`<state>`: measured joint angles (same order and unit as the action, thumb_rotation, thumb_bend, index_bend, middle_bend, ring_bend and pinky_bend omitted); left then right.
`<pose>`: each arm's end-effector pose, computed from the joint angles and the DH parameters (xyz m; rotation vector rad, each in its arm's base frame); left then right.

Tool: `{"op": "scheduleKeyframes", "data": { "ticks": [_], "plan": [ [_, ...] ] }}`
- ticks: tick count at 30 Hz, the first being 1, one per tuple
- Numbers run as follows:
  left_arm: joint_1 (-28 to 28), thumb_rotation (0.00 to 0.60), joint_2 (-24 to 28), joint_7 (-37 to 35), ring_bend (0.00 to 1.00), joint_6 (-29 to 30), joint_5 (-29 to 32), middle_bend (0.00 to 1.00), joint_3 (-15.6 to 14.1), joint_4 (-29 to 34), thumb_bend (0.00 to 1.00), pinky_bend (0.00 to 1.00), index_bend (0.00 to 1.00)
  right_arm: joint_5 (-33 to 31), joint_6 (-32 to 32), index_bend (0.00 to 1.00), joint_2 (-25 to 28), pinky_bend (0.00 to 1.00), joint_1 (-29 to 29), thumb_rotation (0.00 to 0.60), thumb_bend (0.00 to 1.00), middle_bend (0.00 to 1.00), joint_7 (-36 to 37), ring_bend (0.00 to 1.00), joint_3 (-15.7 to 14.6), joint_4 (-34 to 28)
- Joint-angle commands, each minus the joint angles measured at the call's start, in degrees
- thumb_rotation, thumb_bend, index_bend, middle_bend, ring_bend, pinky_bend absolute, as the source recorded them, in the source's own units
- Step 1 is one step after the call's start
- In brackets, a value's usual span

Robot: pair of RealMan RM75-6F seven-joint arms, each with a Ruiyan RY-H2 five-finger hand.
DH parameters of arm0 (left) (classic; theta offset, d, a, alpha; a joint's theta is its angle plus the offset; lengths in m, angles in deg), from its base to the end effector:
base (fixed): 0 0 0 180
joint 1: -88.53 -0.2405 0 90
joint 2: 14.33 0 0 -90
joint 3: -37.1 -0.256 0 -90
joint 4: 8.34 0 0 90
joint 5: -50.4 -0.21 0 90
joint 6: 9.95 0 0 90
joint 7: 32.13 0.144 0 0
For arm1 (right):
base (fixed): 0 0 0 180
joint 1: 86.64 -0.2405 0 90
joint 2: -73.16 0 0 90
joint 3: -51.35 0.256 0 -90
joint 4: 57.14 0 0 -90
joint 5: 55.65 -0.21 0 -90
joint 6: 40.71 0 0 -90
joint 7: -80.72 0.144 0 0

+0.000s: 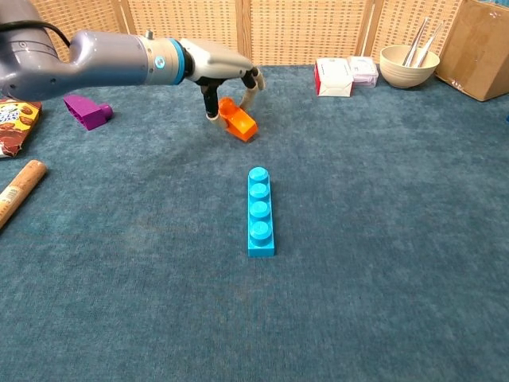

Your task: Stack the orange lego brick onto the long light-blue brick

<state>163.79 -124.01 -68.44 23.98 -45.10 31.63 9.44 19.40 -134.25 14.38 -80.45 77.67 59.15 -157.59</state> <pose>-0.0590 0.4968 -0.0589 -2.2569 -0.4978 -0.7230 -0.3302 -0.1305 0.2160 1.0086 -0.8948 0.7826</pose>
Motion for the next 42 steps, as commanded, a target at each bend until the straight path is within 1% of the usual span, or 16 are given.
{"op": "scheduleKeyframes", "data": {
  "ticks": [1, 6, 10, 13, 21, 29, 33, 38, 42],
  "plan": [
    [-0.26, 0.6, 1.44, -0.67, 0.04, 1.74, 0.29, 0.16, 0.3, 1.62, 0.34, 0.0, 0.62, -0.03, 0.27, 0.08, -0.05, 0.0, -0.14, 0.6, 0.22, 0.14, -0.01, 0.0, 0.03, 0.02],
    [-1.15, 0.6, 5.87, -0.87, 0.04, 7.66, -1.05, 0.16, -0.57, 6.93, 0.35, 0.0, 0.61, 0.4, 0.92, 0.08, -0.36, 0.0, -0.72, 0.599, 0.22, 0.14, -0.33, 0.0, 0.08, -0.13],
    [-2.11, 0.6, 9.99, -0.41, 0.04, 12.68, -2.13, 0.16, -1.1, 13.36, 0.34, 0.0, 0.61, 0.88, 1.04, 0.08, -0.75, 0.0, -1.04, 0.6, 0.22, 0.14, -0.92, 0.0, 0.05, -0.51],
    [-2.83, 0.6, 12.69, 0.33, 0.04, 15.11, -2.7, 0.16, -1.44, 18.08, 0.34, 0.0, 0.61, 1.2, 0.85, 0.08, -0.83, 0.0, -1.12, 0.599, 0.22, 0.14, -1.44, 0.0, 0.04, -0.93],
    [-4.49, 0.6, 18.46, 4.19, 0.03, 19.67, -4.85, 0.16, -2.82, 27.71, 0.35, 0.0, 0.61, 1.89, 0.33, 0.08, -0.8, 0.0, -1.12, 0.599, 0.22, 0.14, -2.62, 0.0, -0.09, -2.26],
    [-5.12, 0.6, 21.98, 7.95, 0.03, 24.21, -8.66, 0.17, -4.45, 33.98, 0.35, 0.0, 0.61, 2.61, -0.07, 0.08, -1.4, 0.0, -1.06, 0.599, 0.22, 0.14, -3.69, 0.0, -0.48, -2.94],
    [-4.79, 0.6, 23.33, 9.2, 0.03, 25.58, -10.46, 0.17, -4.96, 36.47, 0.34, 0.0, 0.61, 2.88, -0.16, 0.08, -1.78, 0.0, -1.11, 0.598, 0.22, 0.14, -3.91, 0.0, -0.55, -3.03],
    [-3.53, 0.6, 24.11, 10.57, 0.03, 25.64, -12.55, 0.16, -5.34, 39.02, 0.34, 0.0, 0.6, 3.08, -0.33, 0.08, -2.01, 0.0, -1.07, 0.598, 0.22, 0.14, -3.89, 0.0, -0.59, -3.02],
    [-2.6, 0.6, 23.66, 10.57, 0.03, 24.89, -13.19, 0.15, -5.25, 39.11, 0.34, 0.0, 0.59, 2.99, -0.62, 0.08, -1.98, 0.0, -0.87, 0.6, 0.22, 0.14, -3.57, 0.0, -0.5, -2.84]
  ]
}}
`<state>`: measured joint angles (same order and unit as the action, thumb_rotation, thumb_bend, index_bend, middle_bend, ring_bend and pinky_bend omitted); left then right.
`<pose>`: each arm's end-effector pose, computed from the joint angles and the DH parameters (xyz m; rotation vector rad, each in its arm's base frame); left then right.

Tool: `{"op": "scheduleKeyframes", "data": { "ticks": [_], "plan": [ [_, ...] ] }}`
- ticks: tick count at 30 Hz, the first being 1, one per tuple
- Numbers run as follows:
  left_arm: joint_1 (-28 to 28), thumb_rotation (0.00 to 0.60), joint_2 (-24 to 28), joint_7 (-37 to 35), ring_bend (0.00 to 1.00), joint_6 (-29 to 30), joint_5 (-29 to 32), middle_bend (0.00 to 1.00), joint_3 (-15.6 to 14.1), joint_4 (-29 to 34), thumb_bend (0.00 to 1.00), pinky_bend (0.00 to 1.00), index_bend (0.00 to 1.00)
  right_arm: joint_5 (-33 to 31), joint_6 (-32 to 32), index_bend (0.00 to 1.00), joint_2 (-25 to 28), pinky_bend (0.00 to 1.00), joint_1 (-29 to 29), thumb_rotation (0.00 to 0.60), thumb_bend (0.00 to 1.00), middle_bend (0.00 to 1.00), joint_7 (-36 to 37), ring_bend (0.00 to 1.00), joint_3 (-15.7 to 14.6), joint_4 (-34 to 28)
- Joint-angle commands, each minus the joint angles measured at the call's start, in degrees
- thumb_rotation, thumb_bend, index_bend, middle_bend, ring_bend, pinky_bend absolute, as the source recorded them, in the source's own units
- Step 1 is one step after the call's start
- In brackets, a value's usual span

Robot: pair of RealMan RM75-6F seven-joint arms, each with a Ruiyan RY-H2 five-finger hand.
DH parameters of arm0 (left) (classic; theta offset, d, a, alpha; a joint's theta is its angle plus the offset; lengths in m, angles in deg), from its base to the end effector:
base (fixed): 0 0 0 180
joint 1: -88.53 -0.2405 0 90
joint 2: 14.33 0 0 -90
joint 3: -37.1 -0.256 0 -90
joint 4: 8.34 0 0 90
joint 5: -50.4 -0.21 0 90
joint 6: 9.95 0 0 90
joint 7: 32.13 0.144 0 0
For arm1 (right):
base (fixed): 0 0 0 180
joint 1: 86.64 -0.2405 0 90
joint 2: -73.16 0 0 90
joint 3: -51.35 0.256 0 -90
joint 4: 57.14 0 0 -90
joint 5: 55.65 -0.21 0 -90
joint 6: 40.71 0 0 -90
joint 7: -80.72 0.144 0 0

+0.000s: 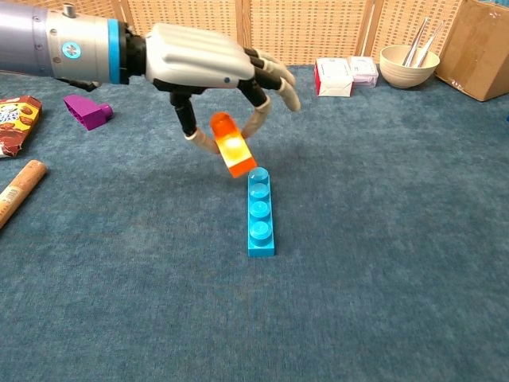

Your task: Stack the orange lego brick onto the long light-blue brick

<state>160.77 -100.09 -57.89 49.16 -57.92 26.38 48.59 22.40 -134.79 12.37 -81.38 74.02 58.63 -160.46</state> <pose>-0.0575 0.3993 -0.0072 -2.6527 -0.1361 -0.9965 -0.3111 -0.1369 0.1984 1.0531 -0.8978 0.8280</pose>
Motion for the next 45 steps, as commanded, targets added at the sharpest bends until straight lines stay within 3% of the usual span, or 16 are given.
{"op": "scheduleKeyframes", "data": {
  "ticks": [1, 45],
  "plan": [
    [0.79, 0.6, -0.55, -0.04, 0.03, -0.53, -0.66, 0.15, 0.01, -0.21, 0.34, 0.0, 0.59, -0.08, -0.26, 0.08, 0.06, 0.0, 0.18, 0.599, 0.22, 0.14, 0.22, 0.0, 0.07, 0.1],
    [5.71, 0.6, -11.66, -7.7, 0.01, 0.44, -4.7, 0.14, -4.05, -17.74, 0.34, 0.0, 0.59, -2.43, -0.62, 0.08, -0.75, 0.0, 0.85, 0.6, 0.22, 0.14, 0.05, 0.0, 1.1, 1.38]
  ]
}}
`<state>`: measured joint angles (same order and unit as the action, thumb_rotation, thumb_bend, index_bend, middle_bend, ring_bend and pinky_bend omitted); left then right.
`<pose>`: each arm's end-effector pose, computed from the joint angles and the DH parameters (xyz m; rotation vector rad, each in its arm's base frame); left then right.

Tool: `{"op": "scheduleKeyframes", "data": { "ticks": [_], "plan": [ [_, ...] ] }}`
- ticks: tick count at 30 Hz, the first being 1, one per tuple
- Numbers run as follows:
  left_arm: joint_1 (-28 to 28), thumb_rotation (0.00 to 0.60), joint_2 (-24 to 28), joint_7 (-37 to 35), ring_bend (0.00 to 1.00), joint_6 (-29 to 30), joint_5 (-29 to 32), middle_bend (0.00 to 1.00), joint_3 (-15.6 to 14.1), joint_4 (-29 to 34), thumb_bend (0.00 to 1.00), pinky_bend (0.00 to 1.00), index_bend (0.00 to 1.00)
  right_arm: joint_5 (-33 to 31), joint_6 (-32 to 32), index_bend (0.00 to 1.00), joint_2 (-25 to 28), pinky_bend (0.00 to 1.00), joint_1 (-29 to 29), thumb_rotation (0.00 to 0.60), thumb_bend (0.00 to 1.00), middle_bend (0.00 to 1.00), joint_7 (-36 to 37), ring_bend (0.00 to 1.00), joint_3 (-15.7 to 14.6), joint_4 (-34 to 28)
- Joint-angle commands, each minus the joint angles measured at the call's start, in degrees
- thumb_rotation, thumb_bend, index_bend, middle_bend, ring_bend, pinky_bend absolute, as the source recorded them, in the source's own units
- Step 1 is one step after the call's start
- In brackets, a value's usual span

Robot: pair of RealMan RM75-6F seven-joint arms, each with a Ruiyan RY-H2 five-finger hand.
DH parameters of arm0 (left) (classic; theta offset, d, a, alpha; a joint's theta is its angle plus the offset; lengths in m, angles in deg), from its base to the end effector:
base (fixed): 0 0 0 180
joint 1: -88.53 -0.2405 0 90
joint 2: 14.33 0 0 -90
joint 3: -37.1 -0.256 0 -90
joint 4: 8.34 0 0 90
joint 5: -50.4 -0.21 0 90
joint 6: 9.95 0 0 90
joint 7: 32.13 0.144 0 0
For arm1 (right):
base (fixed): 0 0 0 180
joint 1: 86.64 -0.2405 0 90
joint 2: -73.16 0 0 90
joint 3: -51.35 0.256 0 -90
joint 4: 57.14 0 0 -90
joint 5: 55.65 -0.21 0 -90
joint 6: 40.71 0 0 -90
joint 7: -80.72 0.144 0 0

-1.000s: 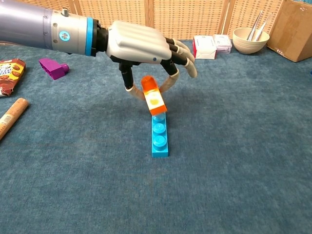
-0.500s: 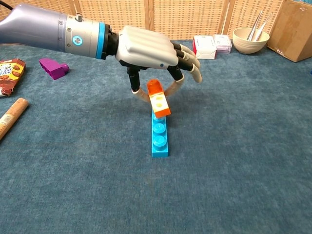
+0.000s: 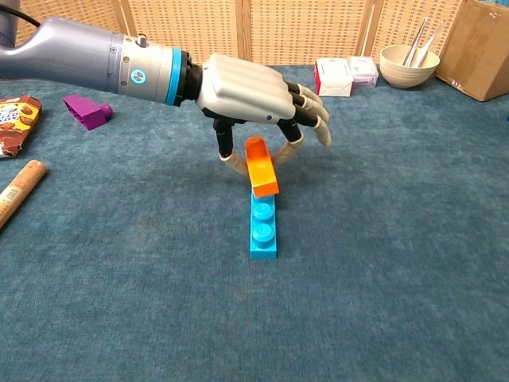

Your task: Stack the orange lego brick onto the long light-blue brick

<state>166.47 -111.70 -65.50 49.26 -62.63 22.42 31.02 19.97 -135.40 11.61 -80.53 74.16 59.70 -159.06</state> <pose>-0.0319 0.4128 -0.0537 -2.7645 0.0452 -0.9029 -0.3210 -0.1334 0.2022 0.9979 -0.8916 0.7991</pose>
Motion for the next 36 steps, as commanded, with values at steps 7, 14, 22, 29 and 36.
{"op": "scheduleKeyframes", "data": {
  "ticks": [7, 14, 22, 29, 36],
  "plan": [
    [0.12, 0.6, 0.14, -0.38, 0.01, 0.54, 0.14, 0.14, -0.65, -0.01, 0.34, 0.0, 0.59, 0.05, -0.13, 0.08, -0.2, 0.0, 0.02, 0.599, 0.22, 0.14, -0.19, 0.0, 0.06, -0.03],
    [0.24, 0.6, 0.03, -0.33, 0.01, 0.6, 0.29, 0.14, -0.91, -0.01, 0.34, 0.0, 0.59, 0.12, -0.25, 0.08, -0.25, 0.0, 0.06, 0.599, 0.22, 0.14, -0.3, 0.0, 0.11, -0.07],
    [0.63, 0.6, -0.31, 0.09, 0.01, 0.86, 0.22, 0.14, -1.09, -0.41, 0.34, 0.0, 0.59, -0.05, -0.44, 0.08, -0.31, 0.0, 0.28, 0.598, 0.22, 0.14, -0.24, 0.0, 0.12, 0.04],
    [0.96, 0.6, -0.1, 1.5, 0.01, 0.94, 0.39, 0.14, -0.88, -0.47, 0.34, 0.0, 0.58, -0.03, -0.27, 0.08, -0.39, 0.0, 0.23, 0.599, 0.22, 0.14, -0.1, 0.0, 0.16, 0.17],
    [1.37, 0.6, 0.34, 2.6, 0.01, 0.9, 0.46, 0.14, -0.77, 0.62, 0.34, 0.0, 0.57, -0.02, -0.58, 0.08, -0.29, 0.0, 0.6, 0.597, 0.22, 0.14, 0.36, 0.0, 0.06, 0.26]
  ]
}}
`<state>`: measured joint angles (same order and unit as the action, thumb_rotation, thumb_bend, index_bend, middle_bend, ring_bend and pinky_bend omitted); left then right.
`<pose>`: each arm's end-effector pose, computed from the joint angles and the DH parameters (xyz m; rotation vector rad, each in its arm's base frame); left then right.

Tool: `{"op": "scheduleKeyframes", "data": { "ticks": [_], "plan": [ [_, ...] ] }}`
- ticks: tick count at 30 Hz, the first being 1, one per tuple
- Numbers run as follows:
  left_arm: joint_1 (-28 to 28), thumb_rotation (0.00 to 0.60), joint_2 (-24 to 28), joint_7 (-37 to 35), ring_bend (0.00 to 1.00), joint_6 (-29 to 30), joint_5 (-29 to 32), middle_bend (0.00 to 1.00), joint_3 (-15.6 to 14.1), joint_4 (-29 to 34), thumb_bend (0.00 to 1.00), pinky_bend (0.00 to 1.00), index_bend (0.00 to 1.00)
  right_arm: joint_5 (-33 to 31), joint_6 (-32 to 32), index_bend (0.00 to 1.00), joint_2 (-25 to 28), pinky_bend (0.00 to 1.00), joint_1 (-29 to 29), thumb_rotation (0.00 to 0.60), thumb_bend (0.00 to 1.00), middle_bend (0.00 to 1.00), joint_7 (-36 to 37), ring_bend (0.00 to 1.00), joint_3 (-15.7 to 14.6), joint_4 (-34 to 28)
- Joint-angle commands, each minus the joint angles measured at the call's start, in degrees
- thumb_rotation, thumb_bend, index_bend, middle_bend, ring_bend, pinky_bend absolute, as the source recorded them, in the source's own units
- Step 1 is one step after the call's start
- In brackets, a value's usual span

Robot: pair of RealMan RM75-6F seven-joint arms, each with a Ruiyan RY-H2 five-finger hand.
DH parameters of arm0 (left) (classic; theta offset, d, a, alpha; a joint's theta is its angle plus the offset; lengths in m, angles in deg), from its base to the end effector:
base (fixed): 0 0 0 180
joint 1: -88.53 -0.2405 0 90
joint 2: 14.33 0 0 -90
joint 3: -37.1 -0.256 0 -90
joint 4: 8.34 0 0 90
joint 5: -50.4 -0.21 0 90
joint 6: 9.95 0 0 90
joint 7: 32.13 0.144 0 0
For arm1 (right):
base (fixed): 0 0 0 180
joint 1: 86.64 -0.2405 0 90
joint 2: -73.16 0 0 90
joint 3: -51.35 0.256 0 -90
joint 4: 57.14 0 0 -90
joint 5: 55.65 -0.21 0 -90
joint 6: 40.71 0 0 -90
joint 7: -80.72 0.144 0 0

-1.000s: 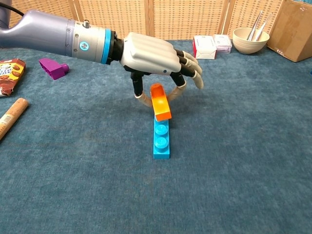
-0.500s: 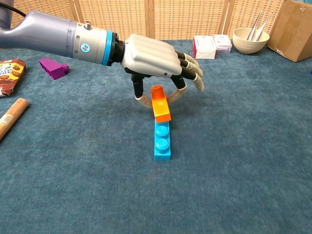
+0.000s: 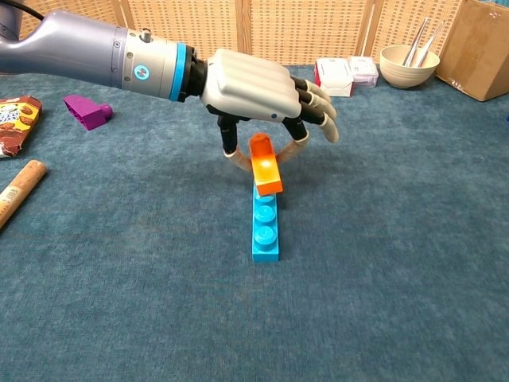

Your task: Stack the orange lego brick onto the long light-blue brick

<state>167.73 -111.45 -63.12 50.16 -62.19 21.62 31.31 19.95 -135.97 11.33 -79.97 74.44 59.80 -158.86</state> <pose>-0.0244 0.4120 -0.0521 -2.7630 0.1333 -0.9053 -0.3223 -0.1302 0.2026 0.9832 -0.8906 0.8002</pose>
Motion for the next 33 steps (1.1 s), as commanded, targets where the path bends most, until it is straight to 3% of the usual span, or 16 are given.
{"op": "scheduleKeyframes", "data": {
  "ticks": [1, 33],
  "plan": [
    [0.13, 0.6, 0.14, 0.31, 0.01, -0.02, 0.04, 0.14, 0.05, 0.5, 0.34, 0.0, 0.57, 0.04, 0.0, 0.08, -0.02, 0.0, 0.05, 0.597, 0.22, 0.14, 0.15, 0.0, -0.04, 0.11],
    [0.33, 0.6, -0.55, 1.89, 0.0, -1.17, -0.07, 0.13, -0.67, 1.27, 0.34, 0.0, 0.57, 0.19, -0.66, 0.07, -0.09, 0.0, 0.75, 0.6, 0.22, 0.14, 0.68, 0.0, 0.0, 0.34]
  ]
}}
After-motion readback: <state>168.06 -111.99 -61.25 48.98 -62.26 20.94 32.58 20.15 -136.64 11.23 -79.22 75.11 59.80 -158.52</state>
